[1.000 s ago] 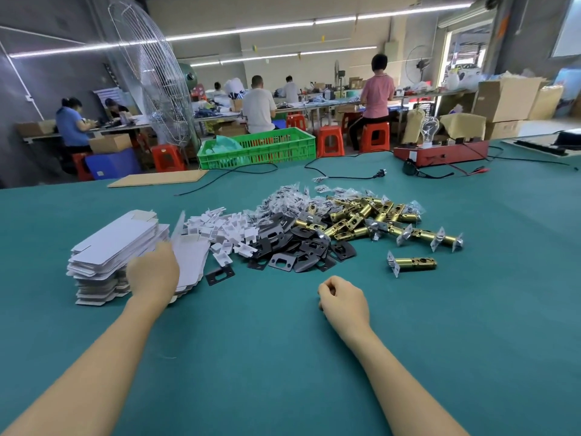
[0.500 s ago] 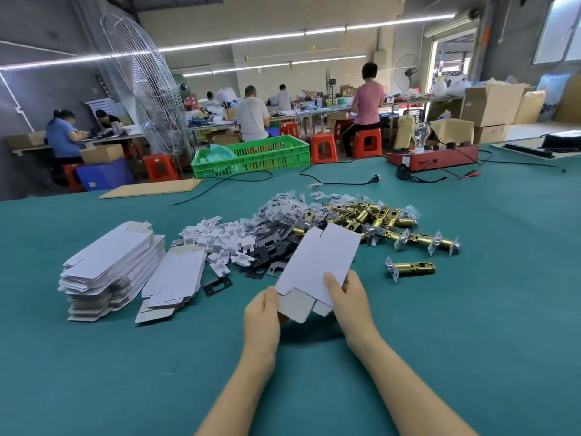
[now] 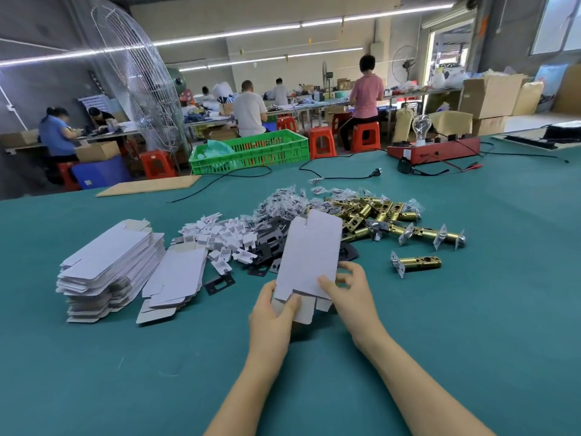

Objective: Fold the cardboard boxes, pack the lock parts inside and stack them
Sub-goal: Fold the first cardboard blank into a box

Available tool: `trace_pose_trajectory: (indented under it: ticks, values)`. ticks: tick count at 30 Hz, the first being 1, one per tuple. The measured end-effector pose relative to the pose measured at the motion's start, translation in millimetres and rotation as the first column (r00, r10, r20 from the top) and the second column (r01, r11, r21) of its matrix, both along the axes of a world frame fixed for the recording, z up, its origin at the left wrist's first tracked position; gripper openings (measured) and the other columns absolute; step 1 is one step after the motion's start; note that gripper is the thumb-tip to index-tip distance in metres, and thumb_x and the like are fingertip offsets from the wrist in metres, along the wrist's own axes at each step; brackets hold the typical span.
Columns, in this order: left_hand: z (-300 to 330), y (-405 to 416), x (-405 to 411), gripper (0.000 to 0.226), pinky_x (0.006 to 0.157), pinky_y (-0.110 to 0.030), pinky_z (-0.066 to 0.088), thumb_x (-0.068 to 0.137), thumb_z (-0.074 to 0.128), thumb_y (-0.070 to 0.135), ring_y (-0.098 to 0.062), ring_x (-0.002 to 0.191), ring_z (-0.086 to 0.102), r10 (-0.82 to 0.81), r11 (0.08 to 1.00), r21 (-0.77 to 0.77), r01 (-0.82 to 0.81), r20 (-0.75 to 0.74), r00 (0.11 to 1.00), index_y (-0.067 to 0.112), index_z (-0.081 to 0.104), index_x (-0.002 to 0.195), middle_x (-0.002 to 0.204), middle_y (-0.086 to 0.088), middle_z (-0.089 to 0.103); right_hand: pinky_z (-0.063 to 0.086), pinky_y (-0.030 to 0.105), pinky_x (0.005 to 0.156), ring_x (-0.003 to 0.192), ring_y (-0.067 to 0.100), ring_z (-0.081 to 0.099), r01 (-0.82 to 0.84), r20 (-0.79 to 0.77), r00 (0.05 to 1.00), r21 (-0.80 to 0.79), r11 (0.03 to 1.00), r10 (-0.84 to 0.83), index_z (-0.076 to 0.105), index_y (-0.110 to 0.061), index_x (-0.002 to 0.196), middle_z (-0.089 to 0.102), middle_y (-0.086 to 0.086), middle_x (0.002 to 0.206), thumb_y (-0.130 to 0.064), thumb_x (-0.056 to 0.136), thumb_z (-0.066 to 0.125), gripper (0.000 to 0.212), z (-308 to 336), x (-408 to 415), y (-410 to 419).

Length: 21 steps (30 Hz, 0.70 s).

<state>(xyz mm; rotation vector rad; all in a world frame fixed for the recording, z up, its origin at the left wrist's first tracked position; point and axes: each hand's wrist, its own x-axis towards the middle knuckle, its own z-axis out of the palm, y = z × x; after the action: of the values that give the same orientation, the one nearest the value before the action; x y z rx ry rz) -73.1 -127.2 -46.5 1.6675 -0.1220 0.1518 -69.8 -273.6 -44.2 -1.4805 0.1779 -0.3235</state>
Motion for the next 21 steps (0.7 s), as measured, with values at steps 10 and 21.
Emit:
trace_pose_trajectory:
  ticks: [10,21]
  values:
    - [1.5,-3.9,3.1,0.051,0.089,-0.041,0.057,0.098,0.054,0.005,-0.017,0.116,0.064,-0.120,0.978,-0.167,0.123,0.031,0.992,0.033,0.047,0.140,0.133,0.005,0.062,0.046,0.040,0.103,0.121,0.002,0.053,-0.186,0.122,0.972,-0.140,0.973,0.203,0.030,-0.040,0.140,0.052,-0.022,0.133,-0.007,0.080,0.075,0.083,-4.7,-3.1,7.6]
    - [-1.0,-8.1,-6.0,0.066,0.061,-0.011,0.041,0.094,0.060,0.005,-0.004,0.067,0.056,0.043,0.953,0.266,-0.144,0.352,0.935,0.029,0.031,0.148,0.079,0.007,0.069,0.050,0.017,0.083,0.106,-0.004,0.059,-0.168,0.108,0.979,-0.051,0.985,0.172,0.029,-0.030,0.146,0.050,-0.018,0.134,-0.046,0.063,0.078,0.098,0.6,-5.4,14.7]
